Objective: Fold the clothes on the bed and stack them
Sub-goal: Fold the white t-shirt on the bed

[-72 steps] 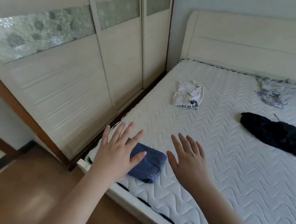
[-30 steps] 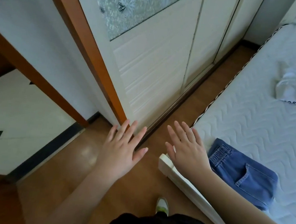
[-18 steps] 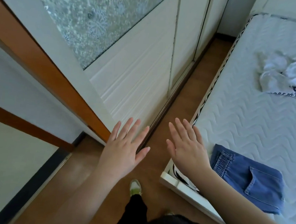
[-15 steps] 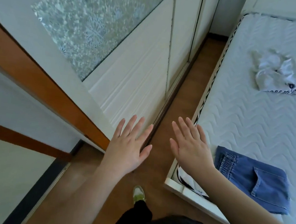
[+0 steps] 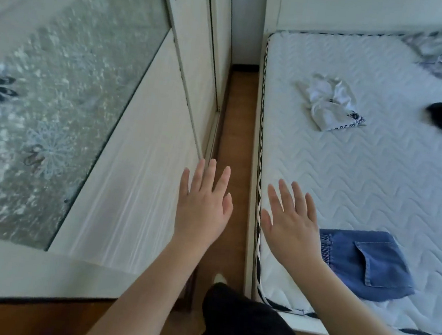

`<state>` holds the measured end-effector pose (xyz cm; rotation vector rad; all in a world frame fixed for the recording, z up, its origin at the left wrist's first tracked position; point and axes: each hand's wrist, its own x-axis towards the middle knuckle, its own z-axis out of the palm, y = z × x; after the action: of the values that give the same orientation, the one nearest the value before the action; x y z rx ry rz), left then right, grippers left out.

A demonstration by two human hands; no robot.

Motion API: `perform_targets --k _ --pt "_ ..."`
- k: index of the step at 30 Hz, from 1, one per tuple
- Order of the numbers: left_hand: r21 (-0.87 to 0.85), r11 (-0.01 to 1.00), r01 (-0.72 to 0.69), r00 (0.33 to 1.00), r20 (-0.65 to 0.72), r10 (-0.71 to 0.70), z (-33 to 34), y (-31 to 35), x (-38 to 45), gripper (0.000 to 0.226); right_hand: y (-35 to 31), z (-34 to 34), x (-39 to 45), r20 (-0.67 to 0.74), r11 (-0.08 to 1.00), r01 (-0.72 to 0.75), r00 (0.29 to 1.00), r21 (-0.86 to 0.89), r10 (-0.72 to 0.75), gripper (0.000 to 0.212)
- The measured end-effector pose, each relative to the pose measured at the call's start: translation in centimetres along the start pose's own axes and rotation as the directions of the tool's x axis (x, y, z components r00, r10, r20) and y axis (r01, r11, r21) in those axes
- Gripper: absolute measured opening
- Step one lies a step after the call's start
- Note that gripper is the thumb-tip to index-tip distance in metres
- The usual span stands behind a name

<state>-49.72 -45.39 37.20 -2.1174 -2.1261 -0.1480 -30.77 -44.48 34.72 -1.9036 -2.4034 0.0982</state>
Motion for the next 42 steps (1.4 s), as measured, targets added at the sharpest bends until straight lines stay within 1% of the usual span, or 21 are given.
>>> perform_targets --k 2,5,7,9,13,16,18,21,25,32,37,40,42 --pt "-0.036 0.999 -0.017 1.000 0.019 0.017 1.3 1.2 2.6 0.056 1.3 0.4 1.5 -0.019 0.998 -0.057 0.998 0.003 0.057 0.060" --pt "-0.044 0.996 -0.075 0.993 0.091 0.079 3.3 2.7 7.3 0.057 3.0 0.7 5.1 -0.058 0.993 -0.115 0.991 0.028 0.117 0.057" --pt "-0.042 0.991 -0.129 0.987 0.088 0.132 4.4 3.6 11.3 0.059 5.0 1.1 8.5 -0.076 0.985 -0.160 0.983 0.059 0.165 0.056" --pt "-0.043 0.981 -0.192 0.978 0.071 0.194 5.1 5.1 16.2 0.058 7.8 1.5 12.6 -0.077 0.966 -0.242 0.966 0.090 0.249 0.058" --pt "-0.019 0.932 -0.362 0.927 0.096 0.362 5.9 8.8 26.0 0.059 13.7 1.6 20.0 -0.085 0.914 -0.393 0.912 0.105 0.402 0.059" --pt "0.003 0.887 -0.461 0.886 0.065 0.460 5.9 10.5 31.9 0.059 16.4 1.2 23.9 -0.068 0.884 -0.450 0.885 0.123 0.460 0.058" --pt "0.023 0.856 -0.516 0.856 0.048 0.515 6.0 11.1 34.9 0.058 17.9 0.8 26.4 -0.065 0.872 -0.470 0.874 0.137 0.481 0.058" --pt "0.015 0.827 -0.561 0.825 0.095 0.558 6.4 11.8 38.4 0.059 19.6 0.2 29.4 -0.073 0.865 -0.477 0.868 0.157 0.491 0.057" --pt "0.053 0.791 -0.609 0.786 0.171 0.594 7.2 13.1 43.3 0.062 21.3 -0.5 32.5 -0.095 0.836 -0.514 0.838 0.193 0.537 0.057" --pt "0.066 0.714 -0.697 0.711 0.187 0.677 8.8 15.2 51.9 0.062 21.8 -1.0 37.1 -0.119 0.829 -0.542 0.822 0.138 0.557 0.058" --pt "0.045 0.669 -0.742 0.666 0.163 0.728 11.8 16.2 59.8 0.065 22.7 0.4 43.0 -0.107 0.806 -0.580 0.800 0.116 0.591 0.059" --pt "-0.028 0.634 -0.772 0.623 0.164 0.765 15.0 15.5 64.9 0.067 23.5 2.6 48.6 -0.038 0.790 -0.607 0.791 0.086 0.611 0.060" --pt "-0.027 0.612 -0.790 0.599 0.178 0.781 17.5 14.5 69.0 0.068 24.2 4.1 53.0 -0.023 0.783 -0.618 0.784 0.073 0.621 0.060"
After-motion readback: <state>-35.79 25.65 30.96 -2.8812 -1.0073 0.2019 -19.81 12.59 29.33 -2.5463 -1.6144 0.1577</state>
